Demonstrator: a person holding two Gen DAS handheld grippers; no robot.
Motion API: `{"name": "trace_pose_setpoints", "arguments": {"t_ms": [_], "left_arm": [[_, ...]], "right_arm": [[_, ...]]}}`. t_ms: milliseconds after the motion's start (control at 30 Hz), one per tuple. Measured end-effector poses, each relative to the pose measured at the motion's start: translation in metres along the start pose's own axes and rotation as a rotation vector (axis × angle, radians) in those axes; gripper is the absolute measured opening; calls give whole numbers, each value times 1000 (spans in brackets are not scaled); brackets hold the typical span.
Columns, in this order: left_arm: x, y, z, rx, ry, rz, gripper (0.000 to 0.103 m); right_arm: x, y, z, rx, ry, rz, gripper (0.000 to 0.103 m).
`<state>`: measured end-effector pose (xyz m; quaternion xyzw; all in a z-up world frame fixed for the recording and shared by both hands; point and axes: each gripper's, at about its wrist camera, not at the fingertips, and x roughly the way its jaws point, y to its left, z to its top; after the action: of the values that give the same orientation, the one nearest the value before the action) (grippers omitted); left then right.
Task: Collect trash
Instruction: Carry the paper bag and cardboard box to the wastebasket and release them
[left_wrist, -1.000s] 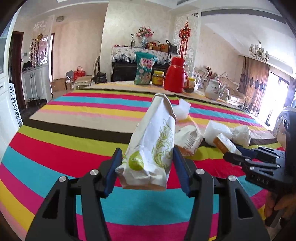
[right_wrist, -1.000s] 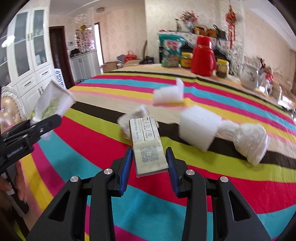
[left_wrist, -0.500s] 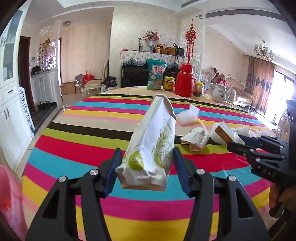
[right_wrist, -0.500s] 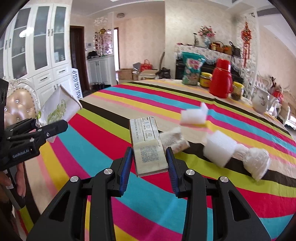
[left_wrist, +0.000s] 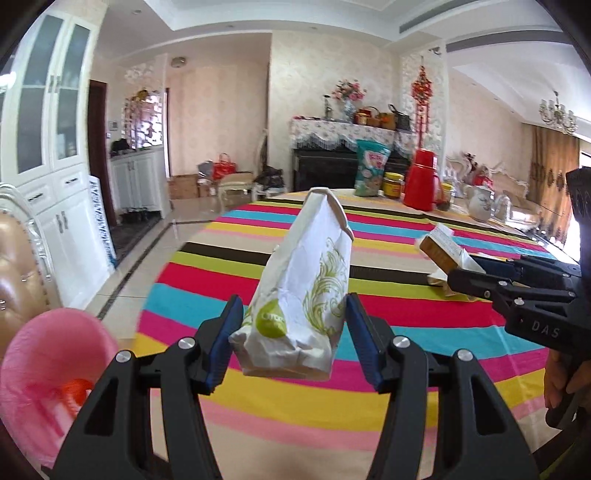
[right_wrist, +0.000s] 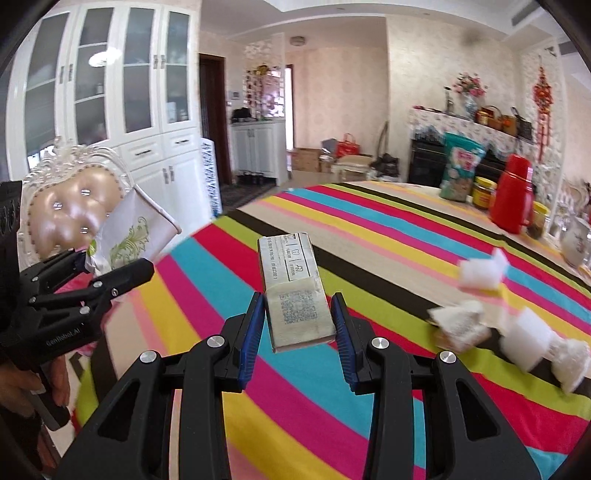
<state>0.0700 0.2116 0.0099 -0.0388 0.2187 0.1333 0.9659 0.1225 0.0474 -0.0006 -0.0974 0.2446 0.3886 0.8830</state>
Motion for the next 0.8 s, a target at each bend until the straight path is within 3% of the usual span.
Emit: {"name": "trace_pose_setpoints", "arguments": {"t_ms": [433,800], "left_arm": [[-51,113,-26,-93,-1,181,56],[-79,213,-57,-170,52,326,57]], "right_arm": [[35,117,20,-112,-16,223,37],[87,219,25,-207,54,389,37]]}}
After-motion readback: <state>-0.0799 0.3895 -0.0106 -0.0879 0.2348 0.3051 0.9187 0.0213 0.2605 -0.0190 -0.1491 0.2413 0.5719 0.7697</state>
